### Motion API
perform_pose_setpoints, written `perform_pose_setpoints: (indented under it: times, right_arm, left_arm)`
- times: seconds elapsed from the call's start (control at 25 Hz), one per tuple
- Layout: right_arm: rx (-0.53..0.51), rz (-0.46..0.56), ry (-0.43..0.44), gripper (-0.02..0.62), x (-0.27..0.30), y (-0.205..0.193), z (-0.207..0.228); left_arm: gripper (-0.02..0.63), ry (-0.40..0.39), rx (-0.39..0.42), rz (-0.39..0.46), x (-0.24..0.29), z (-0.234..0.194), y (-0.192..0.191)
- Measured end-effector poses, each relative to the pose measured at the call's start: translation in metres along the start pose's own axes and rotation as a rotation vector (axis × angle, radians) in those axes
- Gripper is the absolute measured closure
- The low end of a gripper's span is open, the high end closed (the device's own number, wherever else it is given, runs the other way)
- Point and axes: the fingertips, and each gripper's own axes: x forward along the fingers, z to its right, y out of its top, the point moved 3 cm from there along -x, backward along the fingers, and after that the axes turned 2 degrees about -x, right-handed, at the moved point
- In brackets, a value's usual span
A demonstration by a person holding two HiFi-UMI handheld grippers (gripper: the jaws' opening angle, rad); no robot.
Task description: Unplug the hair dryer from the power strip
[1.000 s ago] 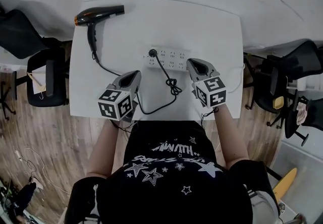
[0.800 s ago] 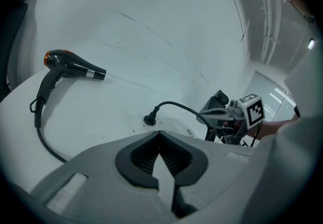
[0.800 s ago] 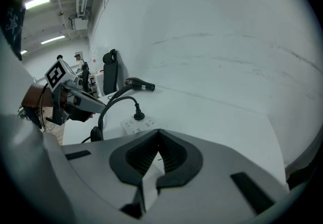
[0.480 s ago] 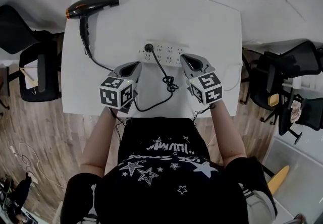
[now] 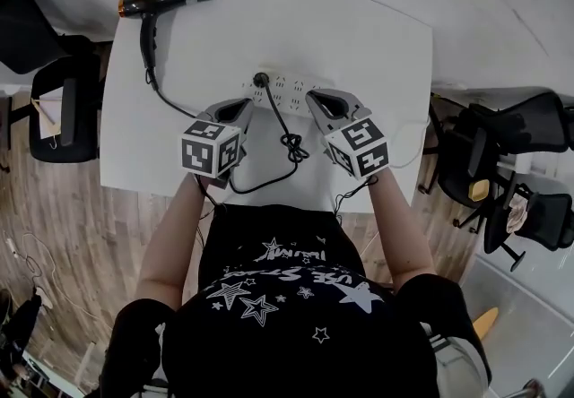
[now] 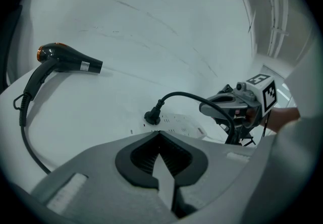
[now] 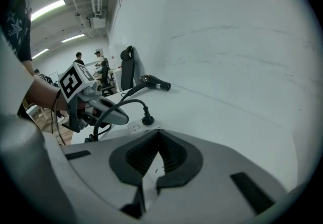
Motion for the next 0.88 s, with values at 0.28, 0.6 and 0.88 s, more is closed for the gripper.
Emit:
perform_pose_setpoints:
  times: [0.28, 0.6, 0.88]
  right_arm:
    - [0.021, -0.008, 0.042, 0.586, 0.005, -0.006, 0.001]
    - [0.023, 0.011, 0.08, 0.586, 0.022, 0.001, -0.002]
    - [0.103, 0.051, 0.141, 0.586, 0.03, 0.01, -0.008]
  left_arm:
    - [0.6, 0.033, 0.008, -0.03, 0.011, -0.004, 0.0]
    - [0.6, 0.041, -0.006, -0.047, 0.016, -0.006, -0.002]
    - [0.6, 0.051, -0.018, -0.054, 0.018, -0.007, -0.001]
